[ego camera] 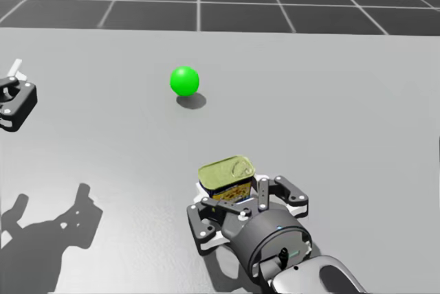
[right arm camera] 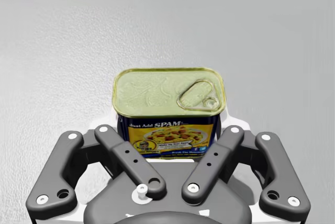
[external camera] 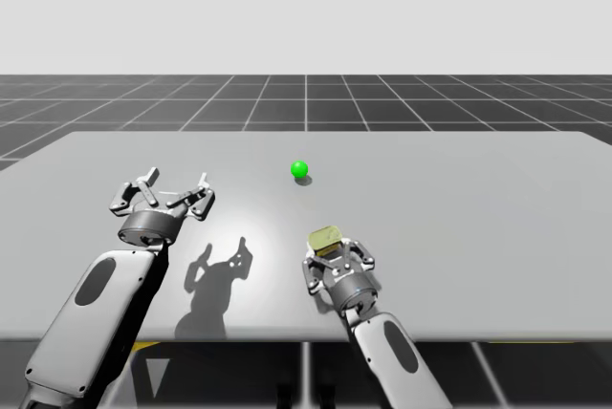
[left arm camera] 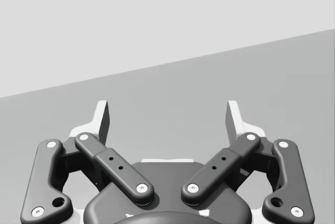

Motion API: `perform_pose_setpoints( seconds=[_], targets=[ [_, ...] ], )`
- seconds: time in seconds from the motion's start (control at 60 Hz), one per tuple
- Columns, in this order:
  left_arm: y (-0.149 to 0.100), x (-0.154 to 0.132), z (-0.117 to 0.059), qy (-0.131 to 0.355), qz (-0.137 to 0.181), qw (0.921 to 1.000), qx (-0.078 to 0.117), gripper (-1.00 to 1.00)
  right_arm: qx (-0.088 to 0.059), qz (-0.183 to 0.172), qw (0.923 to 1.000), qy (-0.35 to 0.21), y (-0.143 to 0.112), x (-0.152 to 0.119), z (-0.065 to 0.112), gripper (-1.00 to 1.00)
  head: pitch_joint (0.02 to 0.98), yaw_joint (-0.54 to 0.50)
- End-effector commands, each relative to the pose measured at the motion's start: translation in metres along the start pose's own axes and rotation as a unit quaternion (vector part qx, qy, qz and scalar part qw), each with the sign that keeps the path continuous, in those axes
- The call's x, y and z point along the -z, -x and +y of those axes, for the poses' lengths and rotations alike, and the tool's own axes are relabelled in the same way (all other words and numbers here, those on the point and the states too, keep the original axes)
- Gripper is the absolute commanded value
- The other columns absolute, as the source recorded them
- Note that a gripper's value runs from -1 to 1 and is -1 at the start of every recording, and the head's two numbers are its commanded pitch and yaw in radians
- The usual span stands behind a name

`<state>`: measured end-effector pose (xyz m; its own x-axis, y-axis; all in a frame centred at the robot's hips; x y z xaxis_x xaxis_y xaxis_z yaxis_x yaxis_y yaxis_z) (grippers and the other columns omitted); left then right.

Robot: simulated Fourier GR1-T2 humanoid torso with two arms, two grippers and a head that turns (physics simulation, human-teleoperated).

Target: Watch the red light. When it turns green, pick up the object.

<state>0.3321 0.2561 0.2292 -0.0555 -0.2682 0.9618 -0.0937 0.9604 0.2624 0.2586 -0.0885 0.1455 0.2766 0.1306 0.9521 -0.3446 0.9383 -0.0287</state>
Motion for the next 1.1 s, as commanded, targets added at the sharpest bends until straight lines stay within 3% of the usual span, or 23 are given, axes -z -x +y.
perform_pose_setpoints(
  seconds=[0.017,0.267,0.533,0.683,0.867,1.1],
  targets=[
    [0.0,0.0,0.0,0.0,0.0,1.0,0.0,-1.0,0.006,0.011,0.9992,0.037,0.004,0.003,-0.005,1.0,0.605,-0.07],
    [0.0,0.0,0.0,0.0,0.0,1.0,0.0,-1.0,0.007,0.007,0.9992,0.038,0.004,0.001,-0.006,1.0,0.437,-0.07],
    [0.0,0.0,-0.001,0.0,0.001,1.0,0.001,-1.0,0.005,-0.011,0.9989,0.046,-0.004,-0.002,-0.008,1.0,0.417,-0.08],
    [0.001,-0.001,-0.002,0.0,0.001,1.0,0.0,-1.0,-0.002,-0.053,0.997,0.057,-0.032,-0.012,-0.014,1.0,0.418,-0.08],
    [0.001,-0.001,-0.002,0.0,0.001,1.0,0.0,-1.0,-0.022,-0.11,0.9908,0.075,-0.067,-0.022,-0.02,1.0,0.413,-0.08],
    [0.001,0.0,-0.001,-0.001,0.002,1.0,-0.001,-1.0,-0.038,-0.192,0.9753,0.102,-0.124,-0.037,-0.033,1.0,0.411,-0.08]
  ],
)
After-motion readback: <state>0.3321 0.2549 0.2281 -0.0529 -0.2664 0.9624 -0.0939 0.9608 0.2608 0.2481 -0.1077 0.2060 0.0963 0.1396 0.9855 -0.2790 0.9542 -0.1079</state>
